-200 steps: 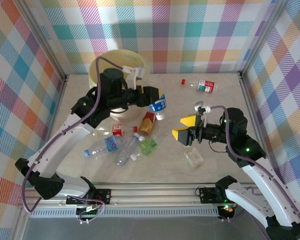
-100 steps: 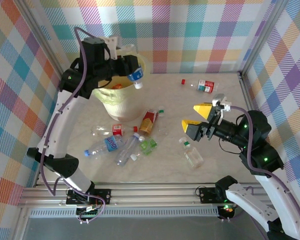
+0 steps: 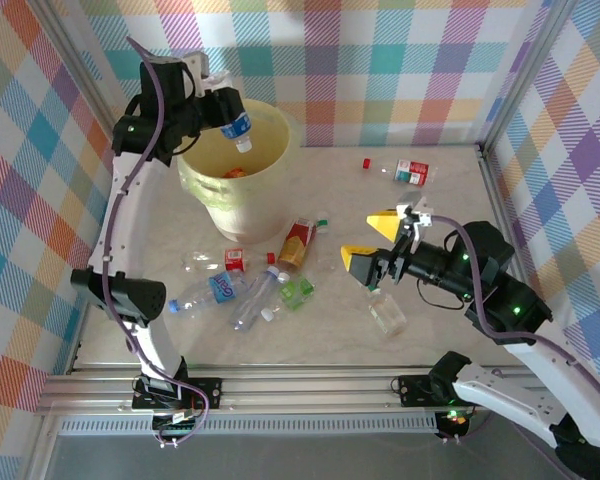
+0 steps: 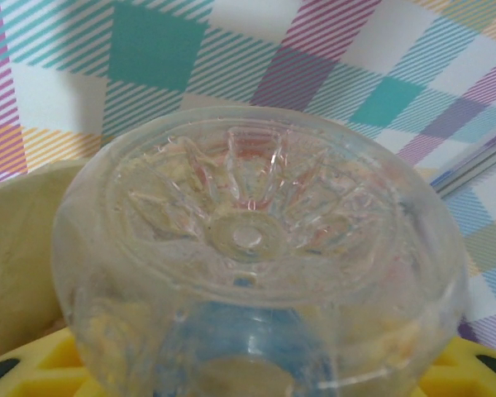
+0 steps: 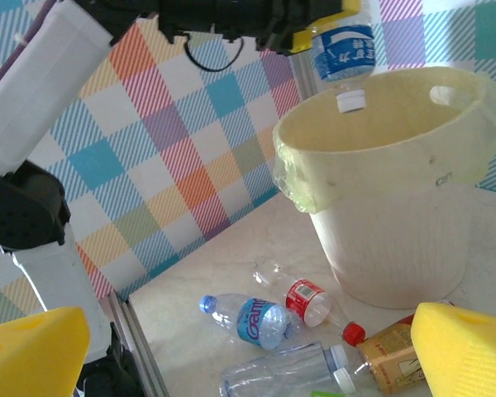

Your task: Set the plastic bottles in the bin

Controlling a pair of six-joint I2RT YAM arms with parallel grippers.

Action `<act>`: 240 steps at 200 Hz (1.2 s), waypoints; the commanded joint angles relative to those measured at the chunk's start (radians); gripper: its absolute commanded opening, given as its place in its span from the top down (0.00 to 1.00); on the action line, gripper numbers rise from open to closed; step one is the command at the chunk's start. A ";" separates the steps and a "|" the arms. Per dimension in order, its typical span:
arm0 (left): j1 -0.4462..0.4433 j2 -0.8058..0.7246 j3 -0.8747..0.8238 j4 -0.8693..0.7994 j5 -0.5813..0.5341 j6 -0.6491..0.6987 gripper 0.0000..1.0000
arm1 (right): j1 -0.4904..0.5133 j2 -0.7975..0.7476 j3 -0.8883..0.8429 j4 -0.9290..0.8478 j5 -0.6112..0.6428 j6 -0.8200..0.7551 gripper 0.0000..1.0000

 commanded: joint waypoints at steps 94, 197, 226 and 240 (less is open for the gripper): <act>0.008 0.098 -0.067 -0.093 0.020 0.033 0.52 | 0.253 0.125 0.033 0.021 0.368 -0.133 0.00; 0.008 0.101 -0.142 -0.117 -0.034 0.023 0.35 | 0.253 0.157 0.017 -0.093 0.425 -0.067 0.00; 0.008 0.097 -0.122 -0.124 -0.037 0.021 0.26 | 0.253 0.146 0.002 -0.123 0.425 -0.063 0.00; 0.007 0.090 -0.106 -0.127 -0.034 0.020 0.20 | 0.254 0.142 -0.004 -0.137 0.419 -0.065 0.00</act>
